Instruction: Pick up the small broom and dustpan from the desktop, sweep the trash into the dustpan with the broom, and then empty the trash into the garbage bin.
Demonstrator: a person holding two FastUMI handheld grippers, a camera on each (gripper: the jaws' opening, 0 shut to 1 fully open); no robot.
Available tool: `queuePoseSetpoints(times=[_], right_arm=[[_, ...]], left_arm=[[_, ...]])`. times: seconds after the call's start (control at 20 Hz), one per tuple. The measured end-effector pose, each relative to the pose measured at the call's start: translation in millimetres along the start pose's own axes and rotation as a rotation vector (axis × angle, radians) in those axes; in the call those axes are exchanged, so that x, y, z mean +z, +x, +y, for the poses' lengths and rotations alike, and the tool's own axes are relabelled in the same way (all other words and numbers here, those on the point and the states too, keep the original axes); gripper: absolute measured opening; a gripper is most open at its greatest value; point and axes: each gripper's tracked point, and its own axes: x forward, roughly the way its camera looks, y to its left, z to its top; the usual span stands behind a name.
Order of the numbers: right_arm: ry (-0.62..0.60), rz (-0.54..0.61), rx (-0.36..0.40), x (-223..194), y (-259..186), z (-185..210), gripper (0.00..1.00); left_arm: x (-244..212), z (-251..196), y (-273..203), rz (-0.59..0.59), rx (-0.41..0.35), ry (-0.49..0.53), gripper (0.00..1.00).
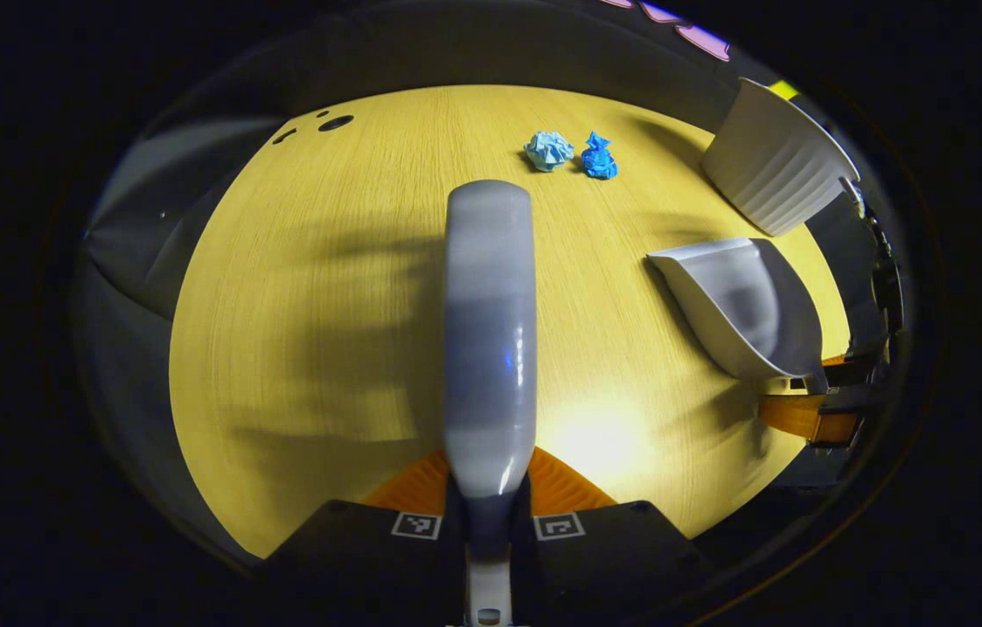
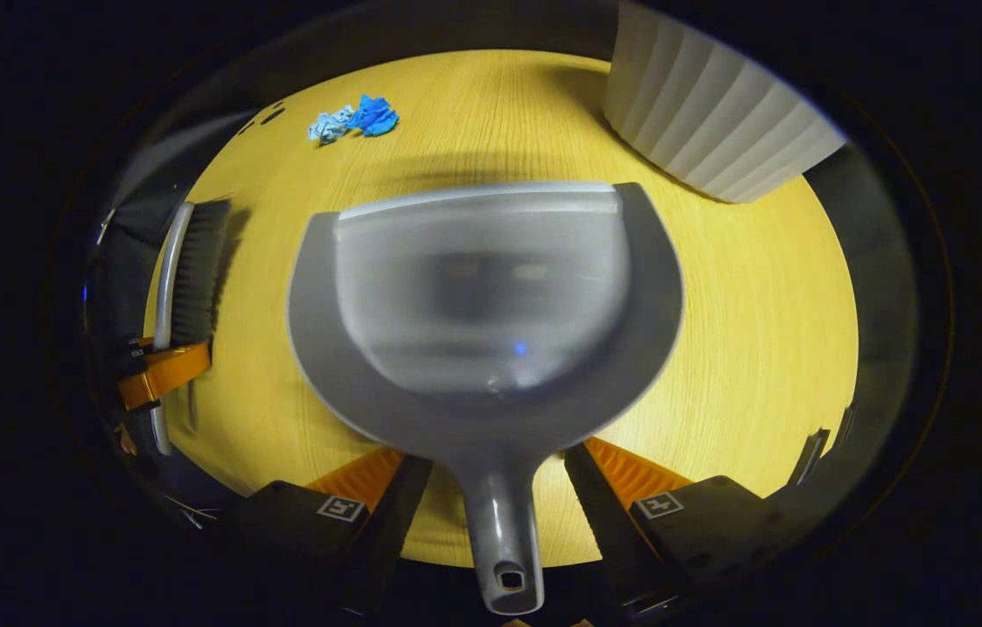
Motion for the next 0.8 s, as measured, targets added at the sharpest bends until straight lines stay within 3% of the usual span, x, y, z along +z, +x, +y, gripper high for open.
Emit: queuePoseSetpoints(times=[0.1,0.2,0.25,0.3,0.45,0.65,0.7,0.75,0.8], right_arm=[[-0.016,0.011,-0.005,4.6,0.2,-4.0,0.93],[-0.014,0.041,-0.009,3.8,0.2,-8.1,0.84],[-0.001,0.050,-0.015,3.9,0.8,-10.9,0.74],[0.013,0.059,-0.019,4.2,-1.5,-12.5,0.72],[-0.021,0.085,0.024,0.5,0.3,-11.9,0.41],[-0.062,0.097,0.092,-3.7,0.1,-14.9,0.35],[-0.079,0.098,0.089,-3.5,1.7,-18.1,0.41],[-0.105,0.099,0.083,-8.1,-1.3,-22.2,0.34],[-0.130,0.096,0.078,-9.1,-3.3,-26.8,0.34]], left_arm=[[1.1,0.1,0.4,0.010,0.019,-0.005,0.24],[1.3,0.3,0.9,0.016,0.034,-0.021,0.24],[2.6,0.1,1.3,0.019,0.039,-0.022,0.24],[1.7,0.3,1.4,0.028,0.042,-0.013,0.24],[2.2,6.7,1.0,0.037,0.061,-0.025,0.24],[9.2,14.6,0.3,0.046,0.028,-0.088,0.24],[14.4,21.1,0.0,0.043,0.033,-0.082,0.22],[21.8,28.7,0.3,0.040,0.046,-0.067,0.24],[28.9,36.9,0.8,0.038,0.057,-0.053,0.28]])
